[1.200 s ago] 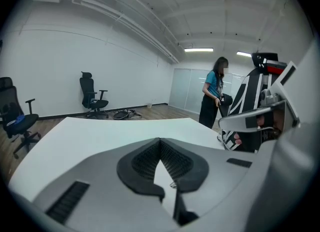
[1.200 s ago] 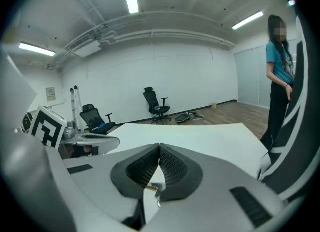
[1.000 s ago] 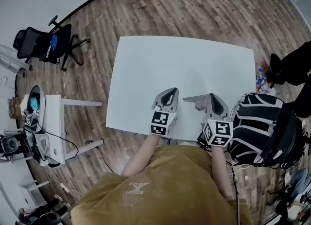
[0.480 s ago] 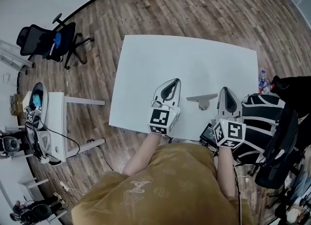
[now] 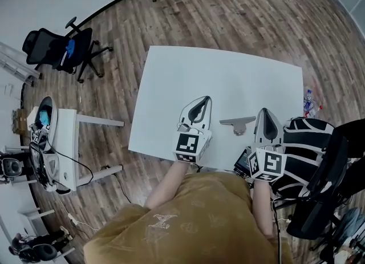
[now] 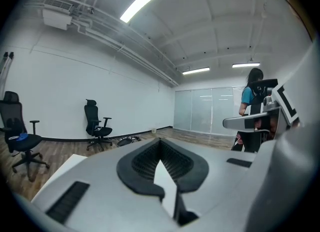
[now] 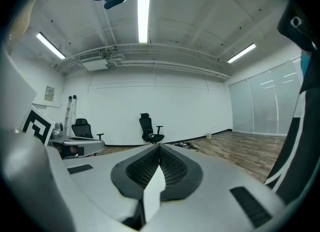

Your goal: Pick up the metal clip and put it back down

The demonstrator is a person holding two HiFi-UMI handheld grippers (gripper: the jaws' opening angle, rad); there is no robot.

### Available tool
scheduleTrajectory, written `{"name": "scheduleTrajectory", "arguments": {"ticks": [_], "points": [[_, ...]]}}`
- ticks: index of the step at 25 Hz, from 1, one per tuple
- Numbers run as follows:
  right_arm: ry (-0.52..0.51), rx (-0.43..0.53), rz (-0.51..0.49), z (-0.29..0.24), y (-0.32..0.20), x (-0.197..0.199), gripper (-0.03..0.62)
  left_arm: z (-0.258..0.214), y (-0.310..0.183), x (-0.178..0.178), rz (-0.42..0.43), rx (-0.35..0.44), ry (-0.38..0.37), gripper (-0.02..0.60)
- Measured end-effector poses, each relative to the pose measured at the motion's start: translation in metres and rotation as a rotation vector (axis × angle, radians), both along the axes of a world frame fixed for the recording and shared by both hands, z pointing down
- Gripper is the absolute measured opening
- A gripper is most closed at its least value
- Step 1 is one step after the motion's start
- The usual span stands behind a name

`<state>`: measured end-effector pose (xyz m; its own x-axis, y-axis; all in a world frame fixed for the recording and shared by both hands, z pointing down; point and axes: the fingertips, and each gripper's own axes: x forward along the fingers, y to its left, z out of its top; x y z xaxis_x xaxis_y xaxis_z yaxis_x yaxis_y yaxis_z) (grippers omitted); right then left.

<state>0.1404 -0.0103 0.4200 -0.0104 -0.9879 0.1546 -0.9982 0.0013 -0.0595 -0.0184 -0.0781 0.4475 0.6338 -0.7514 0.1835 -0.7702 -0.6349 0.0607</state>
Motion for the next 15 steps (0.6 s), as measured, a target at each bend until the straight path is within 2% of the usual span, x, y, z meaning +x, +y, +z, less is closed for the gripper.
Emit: {"name": "scheduleTrajectory", "arguments": {"ticks": [6,15], "points": [[-0.006,0.018,-0.007,-0.0045,0.0004,-0.0007,0.009,-0.0069,-0.0003,-0.0021,-0.017,0.045,-0.016,0.005],[-0.003,0.034,0.002,-0.0083,0.0003,0.0032,0.009,-0.0087,-0.0009,0.0018,-0.013,0.053,-0.018,0.005]]}}
